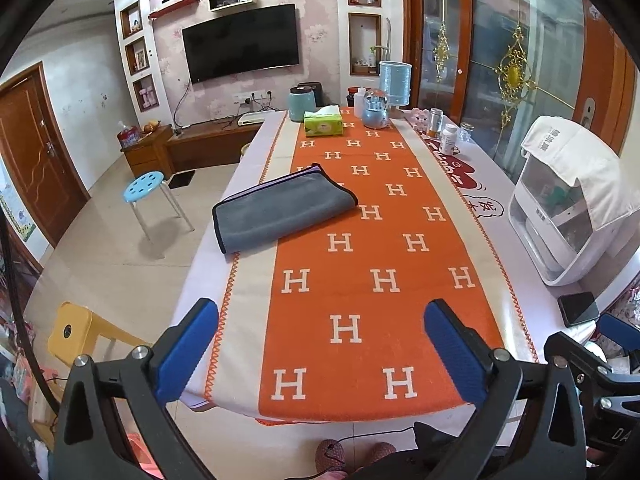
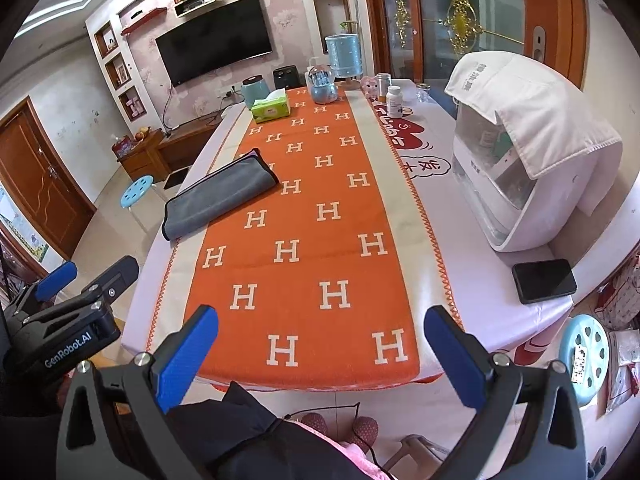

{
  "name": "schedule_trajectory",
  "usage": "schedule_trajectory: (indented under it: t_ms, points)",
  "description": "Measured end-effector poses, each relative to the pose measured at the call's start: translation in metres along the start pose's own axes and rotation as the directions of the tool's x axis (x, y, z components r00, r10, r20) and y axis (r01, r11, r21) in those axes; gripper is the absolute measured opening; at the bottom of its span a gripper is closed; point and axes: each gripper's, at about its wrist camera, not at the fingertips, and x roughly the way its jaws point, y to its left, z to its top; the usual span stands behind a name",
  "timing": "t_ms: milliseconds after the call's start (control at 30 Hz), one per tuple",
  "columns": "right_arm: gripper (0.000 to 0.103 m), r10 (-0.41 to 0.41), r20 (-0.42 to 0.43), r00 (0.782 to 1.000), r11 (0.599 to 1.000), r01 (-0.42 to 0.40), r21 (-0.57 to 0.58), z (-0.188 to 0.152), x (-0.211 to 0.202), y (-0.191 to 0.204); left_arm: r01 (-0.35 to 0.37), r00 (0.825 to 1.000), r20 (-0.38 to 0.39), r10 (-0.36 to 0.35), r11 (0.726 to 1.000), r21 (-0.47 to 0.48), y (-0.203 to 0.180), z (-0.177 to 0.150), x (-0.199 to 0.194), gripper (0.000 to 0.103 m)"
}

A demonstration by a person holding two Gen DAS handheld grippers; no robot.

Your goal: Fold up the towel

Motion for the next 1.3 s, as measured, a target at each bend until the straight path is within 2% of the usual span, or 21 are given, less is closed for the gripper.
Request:
schedule_trajectory:
  t_ms: [167, 800, 1300]
  points:
    - [0.103, -0.016, 0.005, 1.000, 1.000, 0.016, -0.015, 0.003, 0.001, 0.002, 0.017, 1.000, -0.020, -0.017, 1.000, -0.013, 0.001, -0.001, 0.007, 0.102]
    - [0.103, -0.048, 0.038, 0.998, 0.998, 0.050, -0.045, 0.008, -0.001, -0.003, 0.022, 0.999, 0.044, -0.021, 0.999, -0.029, -0.012, 0.005, 0.006, 0.102]
    - [0.103, -0.031, -0.009, 0.999, 0.999, 0.031, -0.041, 0.004, 0.008, -0.007, 0.013, 1.000, 0.010, -0.013, 1.000, -0.018, -0.014, 0.001, 0.007, 0.102]
